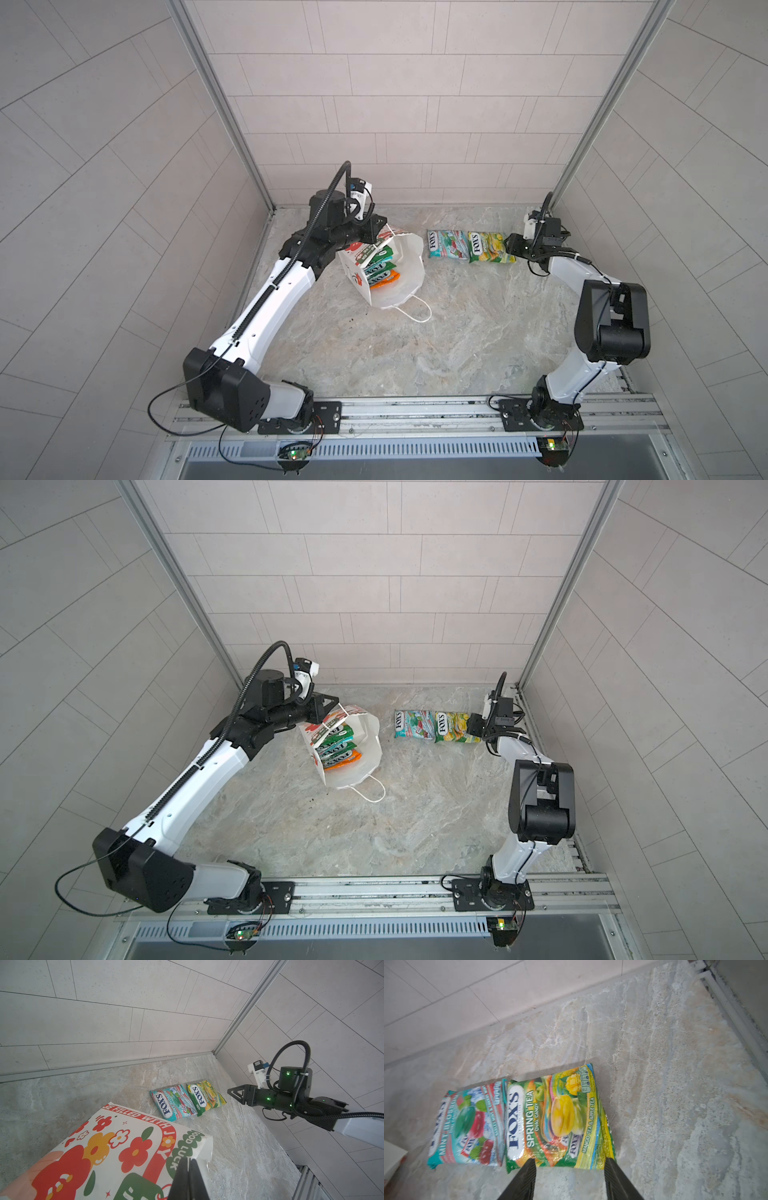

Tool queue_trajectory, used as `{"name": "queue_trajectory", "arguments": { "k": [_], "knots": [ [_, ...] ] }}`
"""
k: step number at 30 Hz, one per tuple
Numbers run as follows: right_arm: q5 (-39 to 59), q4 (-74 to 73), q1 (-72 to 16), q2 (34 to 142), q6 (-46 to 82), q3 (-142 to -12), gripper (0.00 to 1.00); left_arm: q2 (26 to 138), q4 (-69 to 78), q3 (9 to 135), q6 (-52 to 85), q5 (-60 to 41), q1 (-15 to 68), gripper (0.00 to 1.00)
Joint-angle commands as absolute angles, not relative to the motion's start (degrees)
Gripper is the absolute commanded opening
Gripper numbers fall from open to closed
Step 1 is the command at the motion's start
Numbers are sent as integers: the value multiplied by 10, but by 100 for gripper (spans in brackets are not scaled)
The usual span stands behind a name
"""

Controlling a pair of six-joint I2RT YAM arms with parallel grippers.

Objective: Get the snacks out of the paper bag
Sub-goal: 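Move the right gripper back into the bag opening toward the green packets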

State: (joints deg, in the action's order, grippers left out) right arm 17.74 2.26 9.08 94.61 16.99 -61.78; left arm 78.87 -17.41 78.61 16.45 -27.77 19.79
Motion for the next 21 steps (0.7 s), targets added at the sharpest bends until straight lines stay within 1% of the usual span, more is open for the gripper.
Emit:
{"name": "queue_trajectory", "arguments": {
  "k": [1, 7, 13, 17, 21],
  "knots": [
    [219, -12, 70, 884, 193, -583, 55, 787, -169, 790, 153, -279, 200, 0],
    [265, 44, 2, 807, 188, -569, 55, 786, -169, 790, 151, -283, 200, 0],
    [272, 80, -109, 746, 173, -562, 55, 784, -169, 790, 151, -287, 200, 0],
    [246, 88, -190, 718, 169, -565, 55, 781, -168, 790, 150, -288, 200, 0],
    [212, 99, -268, 722, 179, -585, 55, 781, -166, 789, 148, -292, 200, 0]
  ]
}}
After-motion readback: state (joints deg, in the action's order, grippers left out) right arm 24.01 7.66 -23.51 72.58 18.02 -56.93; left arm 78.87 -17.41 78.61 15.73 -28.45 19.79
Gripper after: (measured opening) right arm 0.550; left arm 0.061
